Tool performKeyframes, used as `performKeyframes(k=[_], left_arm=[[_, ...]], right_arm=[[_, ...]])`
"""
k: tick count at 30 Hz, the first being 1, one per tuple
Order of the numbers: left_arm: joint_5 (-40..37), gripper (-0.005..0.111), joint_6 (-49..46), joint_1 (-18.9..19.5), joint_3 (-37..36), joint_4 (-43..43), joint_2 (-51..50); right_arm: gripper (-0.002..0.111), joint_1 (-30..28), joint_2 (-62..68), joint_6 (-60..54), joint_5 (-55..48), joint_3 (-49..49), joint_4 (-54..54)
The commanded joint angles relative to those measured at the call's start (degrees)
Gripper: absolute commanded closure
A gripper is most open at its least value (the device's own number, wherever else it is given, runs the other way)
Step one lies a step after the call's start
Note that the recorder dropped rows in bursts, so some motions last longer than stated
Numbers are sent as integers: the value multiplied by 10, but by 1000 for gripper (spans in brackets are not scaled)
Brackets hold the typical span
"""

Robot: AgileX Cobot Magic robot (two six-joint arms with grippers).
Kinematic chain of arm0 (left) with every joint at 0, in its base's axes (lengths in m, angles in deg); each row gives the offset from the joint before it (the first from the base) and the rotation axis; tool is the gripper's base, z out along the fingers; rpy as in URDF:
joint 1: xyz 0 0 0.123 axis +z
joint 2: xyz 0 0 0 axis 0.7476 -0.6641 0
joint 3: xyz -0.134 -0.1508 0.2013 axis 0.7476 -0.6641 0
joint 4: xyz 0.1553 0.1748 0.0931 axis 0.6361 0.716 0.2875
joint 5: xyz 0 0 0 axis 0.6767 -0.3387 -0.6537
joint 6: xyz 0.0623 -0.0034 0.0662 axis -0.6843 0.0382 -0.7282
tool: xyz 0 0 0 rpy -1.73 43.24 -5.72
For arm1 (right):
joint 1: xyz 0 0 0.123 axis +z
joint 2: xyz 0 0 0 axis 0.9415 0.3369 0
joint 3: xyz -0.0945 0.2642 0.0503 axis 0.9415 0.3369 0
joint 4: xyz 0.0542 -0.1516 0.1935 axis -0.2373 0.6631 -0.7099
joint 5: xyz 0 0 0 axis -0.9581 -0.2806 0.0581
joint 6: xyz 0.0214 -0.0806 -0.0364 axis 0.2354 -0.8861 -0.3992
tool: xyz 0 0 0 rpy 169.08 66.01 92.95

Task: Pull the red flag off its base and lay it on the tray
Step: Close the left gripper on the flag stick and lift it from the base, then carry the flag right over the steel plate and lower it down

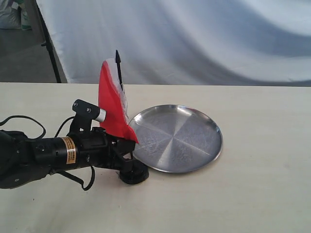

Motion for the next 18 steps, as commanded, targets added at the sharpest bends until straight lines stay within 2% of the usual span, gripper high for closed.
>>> performKeyframes(k=[1, 10, 18], left_arm=[[5, 107, 0, -1, 2, -4, -1], [47, 107, 0, -1, 2, 2, 3], [47, 107, -2, -1, 2, 21, 48]], right_arm=[[109, -2, -2, -2, 5, -2, -3], [109, -2, -2, -2, 5, -2, -3], [109, -2, -2, -2, 5, -2, -3]])
